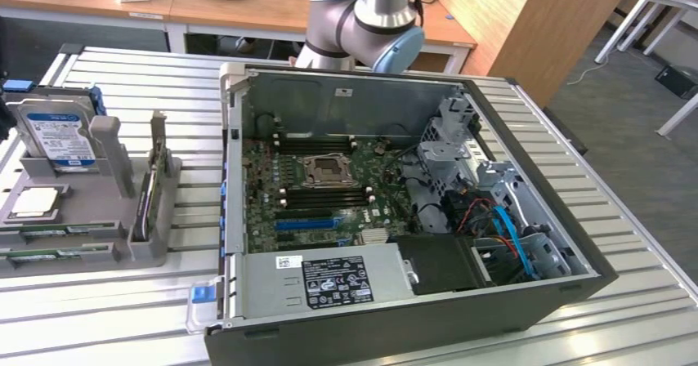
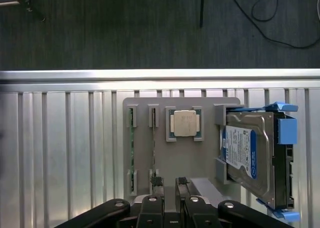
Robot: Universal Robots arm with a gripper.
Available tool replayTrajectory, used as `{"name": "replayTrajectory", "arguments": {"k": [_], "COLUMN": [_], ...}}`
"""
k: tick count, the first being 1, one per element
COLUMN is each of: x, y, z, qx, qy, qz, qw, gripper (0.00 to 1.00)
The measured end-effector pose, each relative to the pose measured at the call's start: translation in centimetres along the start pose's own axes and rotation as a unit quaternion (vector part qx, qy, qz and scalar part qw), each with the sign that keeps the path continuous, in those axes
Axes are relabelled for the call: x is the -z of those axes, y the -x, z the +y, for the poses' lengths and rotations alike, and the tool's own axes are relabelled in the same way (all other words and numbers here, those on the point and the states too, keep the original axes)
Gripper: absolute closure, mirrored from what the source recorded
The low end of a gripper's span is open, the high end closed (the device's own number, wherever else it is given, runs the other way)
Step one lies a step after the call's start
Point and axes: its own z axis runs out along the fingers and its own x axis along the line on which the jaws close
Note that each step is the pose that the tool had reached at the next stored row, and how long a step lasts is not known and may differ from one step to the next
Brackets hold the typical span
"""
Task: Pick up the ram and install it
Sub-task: 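Pick up the ram and move it above insertion slot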
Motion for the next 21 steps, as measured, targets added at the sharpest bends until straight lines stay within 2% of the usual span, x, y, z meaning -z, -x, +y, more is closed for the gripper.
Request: {"name": "replayTrajectory", "arguments": {"k": [4, 10, 21], "x": [0.06, -0.02, -1.8], "y": [-1.0, -1.0, -1.2], "z": [-0.04, -0.05, -0.1], "qx": [0.0, 0.0, 0.0], "qy": [0.0, 0.0, 0.0], "qz": [0.0, 0.0, 0.0], "qw": [1.0, 1.0, 1.0], "gripper": [0.76, 0.76, 0.76]}}
